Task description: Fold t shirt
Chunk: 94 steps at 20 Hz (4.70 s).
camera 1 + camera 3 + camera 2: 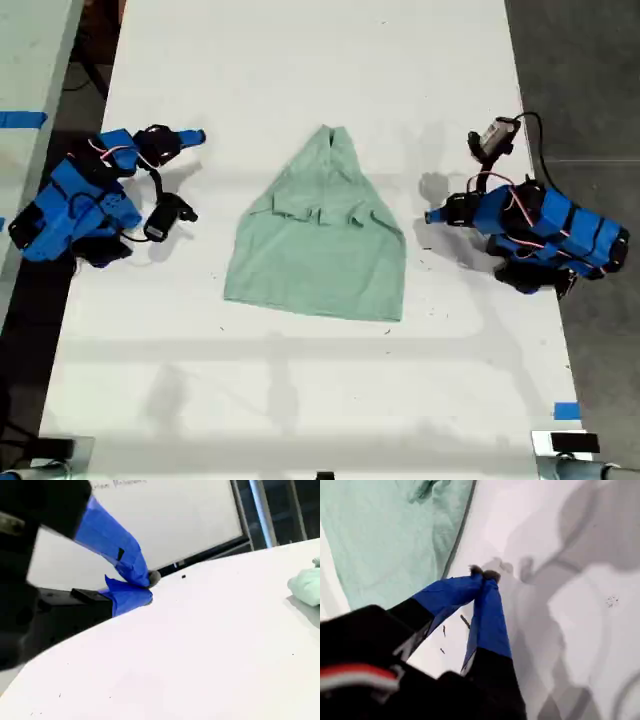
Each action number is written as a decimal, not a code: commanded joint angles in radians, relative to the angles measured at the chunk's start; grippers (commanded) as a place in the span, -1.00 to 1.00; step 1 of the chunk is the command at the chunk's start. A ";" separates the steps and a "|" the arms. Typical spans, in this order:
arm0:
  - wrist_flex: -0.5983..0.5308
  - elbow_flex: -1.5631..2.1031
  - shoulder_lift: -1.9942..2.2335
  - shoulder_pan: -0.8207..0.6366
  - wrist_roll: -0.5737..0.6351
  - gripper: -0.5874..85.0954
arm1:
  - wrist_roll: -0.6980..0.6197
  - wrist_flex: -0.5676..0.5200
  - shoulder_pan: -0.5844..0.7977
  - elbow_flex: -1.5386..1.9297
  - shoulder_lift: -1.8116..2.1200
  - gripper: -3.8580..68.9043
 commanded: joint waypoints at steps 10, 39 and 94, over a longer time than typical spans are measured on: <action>0.003 0.031 0.008 -0.011 -0.021 -0.99 | 0.227 0.031 -0.014 -0.028 0.011 -0.91; -0.003 0.031 0.008 -0.018 -0.008 -0.99 | 0.414 -0.293 -0.387 -0.497 -0.857 -0.90; -0.003 0.031 0.008 -0.018 -0.006 -0.99 | 0.351 -0.081 -0.600 -1.327 -1.735 -0.19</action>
